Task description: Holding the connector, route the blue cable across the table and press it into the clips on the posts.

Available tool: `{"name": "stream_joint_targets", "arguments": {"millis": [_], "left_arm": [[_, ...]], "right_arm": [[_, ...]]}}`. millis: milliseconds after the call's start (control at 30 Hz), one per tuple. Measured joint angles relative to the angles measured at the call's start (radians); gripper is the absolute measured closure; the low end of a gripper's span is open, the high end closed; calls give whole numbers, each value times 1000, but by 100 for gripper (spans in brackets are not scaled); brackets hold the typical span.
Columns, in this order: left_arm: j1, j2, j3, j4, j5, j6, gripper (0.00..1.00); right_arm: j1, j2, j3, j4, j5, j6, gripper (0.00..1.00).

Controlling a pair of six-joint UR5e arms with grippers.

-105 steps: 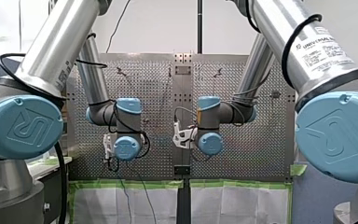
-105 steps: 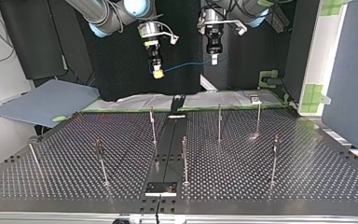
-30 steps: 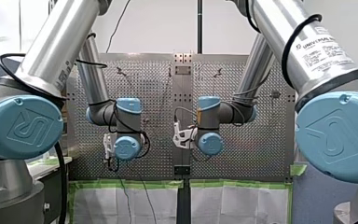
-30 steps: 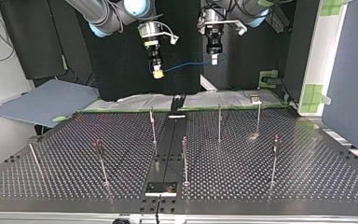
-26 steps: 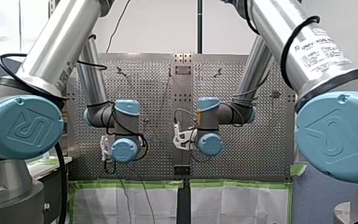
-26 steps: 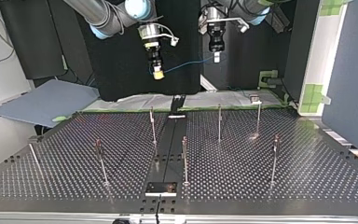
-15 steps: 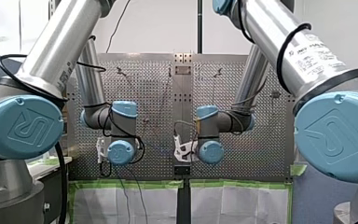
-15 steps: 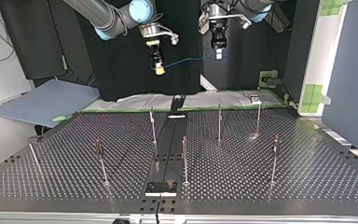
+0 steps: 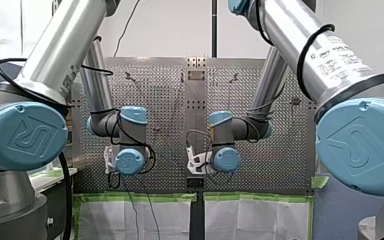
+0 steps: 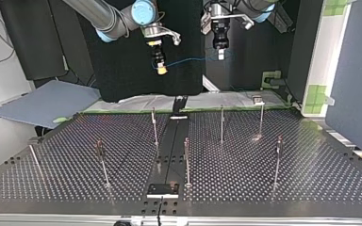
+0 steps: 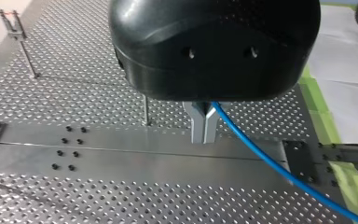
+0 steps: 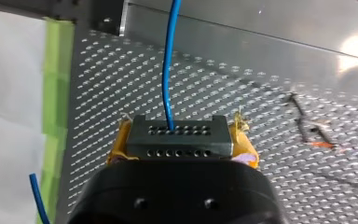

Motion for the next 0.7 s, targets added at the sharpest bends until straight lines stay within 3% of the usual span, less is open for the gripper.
{"name": "stream_joint_targets", "arguments": {"millis": [133, 233, 567, 700], "left_arm": [[6, 33, 7, -32, -2, -17, 99], [17, 57, 15, -58, -14, -28, 99], [72, 149, 60, -149, -96, -25, 99], [106, 185, 69, -185, -89, -20, 99]], "right_arm": [[22, -31, -21, 31, -11, 23, 100], [30, -55, -34, 54, -30, 31, 100], [35, -132, -78, 109, -91, 20, 100], [37, -166, -108, 139, -96, 8, 100]]}}
